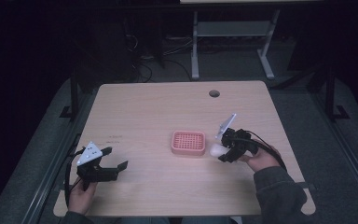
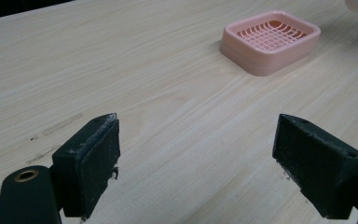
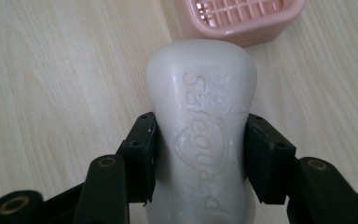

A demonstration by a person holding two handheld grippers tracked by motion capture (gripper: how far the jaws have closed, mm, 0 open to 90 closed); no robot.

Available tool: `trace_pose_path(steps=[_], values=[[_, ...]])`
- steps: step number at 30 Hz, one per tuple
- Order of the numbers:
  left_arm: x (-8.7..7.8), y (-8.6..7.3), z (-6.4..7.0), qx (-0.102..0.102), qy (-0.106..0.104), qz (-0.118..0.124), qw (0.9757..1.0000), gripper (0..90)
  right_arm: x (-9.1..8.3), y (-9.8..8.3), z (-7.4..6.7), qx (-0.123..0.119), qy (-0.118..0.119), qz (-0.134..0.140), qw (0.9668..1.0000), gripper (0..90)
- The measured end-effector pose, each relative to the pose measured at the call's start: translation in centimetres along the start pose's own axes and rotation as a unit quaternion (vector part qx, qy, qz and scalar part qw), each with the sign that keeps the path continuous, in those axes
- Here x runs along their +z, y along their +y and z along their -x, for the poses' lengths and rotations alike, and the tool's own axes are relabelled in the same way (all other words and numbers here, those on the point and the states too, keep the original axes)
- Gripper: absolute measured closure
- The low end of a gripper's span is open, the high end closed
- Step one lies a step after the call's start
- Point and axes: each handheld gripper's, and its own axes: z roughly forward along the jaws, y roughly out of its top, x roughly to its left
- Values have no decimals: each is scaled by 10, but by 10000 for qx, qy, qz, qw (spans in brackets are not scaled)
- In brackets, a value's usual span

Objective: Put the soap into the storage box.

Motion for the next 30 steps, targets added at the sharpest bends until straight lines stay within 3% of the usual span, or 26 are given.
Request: trace_pose_path(steps=[19,30], values=[[-1,0,0,1,-5,9,10000,145,7,40,15,-168,67,-72,9998,488],[-1,1,1,0,-9,12,10000,145,13,53,21,-200,164,-70,9996,488]])
